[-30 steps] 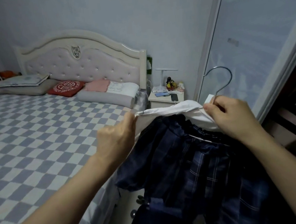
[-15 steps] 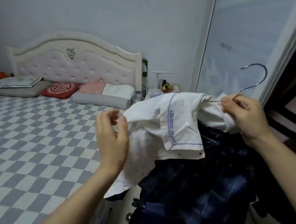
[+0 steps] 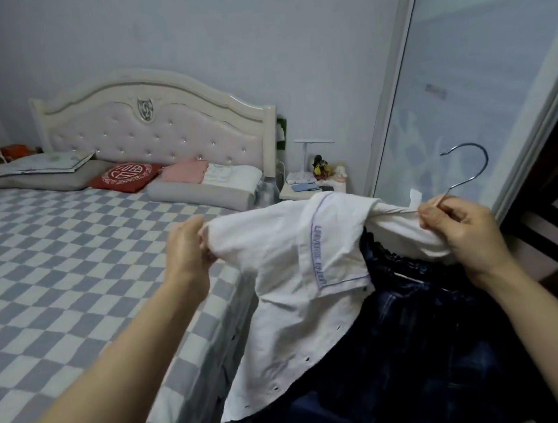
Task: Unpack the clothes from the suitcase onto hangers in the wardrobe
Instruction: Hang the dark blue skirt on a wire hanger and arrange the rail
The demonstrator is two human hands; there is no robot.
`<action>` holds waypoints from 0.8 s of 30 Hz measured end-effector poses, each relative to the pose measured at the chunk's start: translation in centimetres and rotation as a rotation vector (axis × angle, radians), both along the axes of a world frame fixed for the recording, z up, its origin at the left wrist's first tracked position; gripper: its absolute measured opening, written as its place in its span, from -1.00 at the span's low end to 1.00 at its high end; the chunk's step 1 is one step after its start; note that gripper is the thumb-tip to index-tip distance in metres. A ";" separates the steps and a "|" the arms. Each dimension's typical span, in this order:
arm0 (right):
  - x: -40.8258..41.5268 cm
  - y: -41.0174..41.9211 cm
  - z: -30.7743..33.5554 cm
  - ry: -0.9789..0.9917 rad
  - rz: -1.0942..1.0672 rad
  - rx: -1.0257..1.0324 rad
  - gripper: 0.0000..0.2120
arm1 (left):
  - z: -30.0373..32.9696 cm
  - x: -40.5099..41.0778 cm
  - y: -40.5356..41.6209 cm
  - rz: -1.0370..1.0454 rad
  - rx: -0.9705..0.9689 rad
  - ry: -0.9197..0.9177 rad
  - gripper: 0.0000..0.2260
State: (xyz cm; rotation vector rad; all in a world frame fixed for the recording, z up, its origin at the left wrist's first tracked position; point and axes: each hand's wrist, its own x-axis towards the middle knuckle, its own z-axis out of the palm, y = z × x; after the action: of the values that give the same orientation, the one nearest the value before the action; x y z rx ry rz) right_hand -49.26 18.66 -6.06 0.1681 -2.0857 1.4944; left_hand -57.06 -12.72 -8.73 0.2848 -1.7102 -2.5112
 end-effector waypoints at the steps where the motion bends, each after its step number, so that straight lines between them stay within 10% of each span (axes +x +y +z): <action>1: -0.1 0.2 -0.1 0.000 -0.016 -0.020 -0.58 | -1.4 0.9 0.5 0.015 -0.031 -0.030 -0.91; 4: -0.2 -0.1 0.3 0.006 -0.038 -0.012 -0.65 | -4.1 3.6 2.2 0.256 -0.523 0.166 -0.78; 9: -0.1 -3.8 0.4 -0.055 -0.057 0.168 -0.66 | 1.4 6.2 9.5 -0.054 -1.204 1.280 -0.67; 13: 1.1 -6.1 0.4 -0.137 0.009 0.094 -0.67 | 3.8 4.4 12.5 -0.441 -1.414 1.050 -0.71; 17: 3.1 -3.4 0.6 -0.346 0.399 -0.181 -0.86 | 2.9 3.1 11.7 -0.470 -1.400 1.297 -0.90; 19: 3.4 -0.6 -0.6 -0.432 0.471 -0.325 -0.58 | 2.9 3.4 11.7 -0.529 -1.348 1.348 -0.89; 24: 4.6 3.2 -7.9 -0.806 0.520 -0.111 -0.57 | 3.2 2.7 11.4 -0.577 -1.325 1.361 -0.96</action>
State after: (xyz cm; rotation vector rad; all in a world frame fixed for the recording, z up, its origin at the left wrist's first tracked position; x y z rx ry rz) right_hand -44.61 21.86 -13.98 0.0684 -2.7000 2.2586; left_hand -54.40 -1.28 -5.53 -1.6300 -2.1331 -0.5612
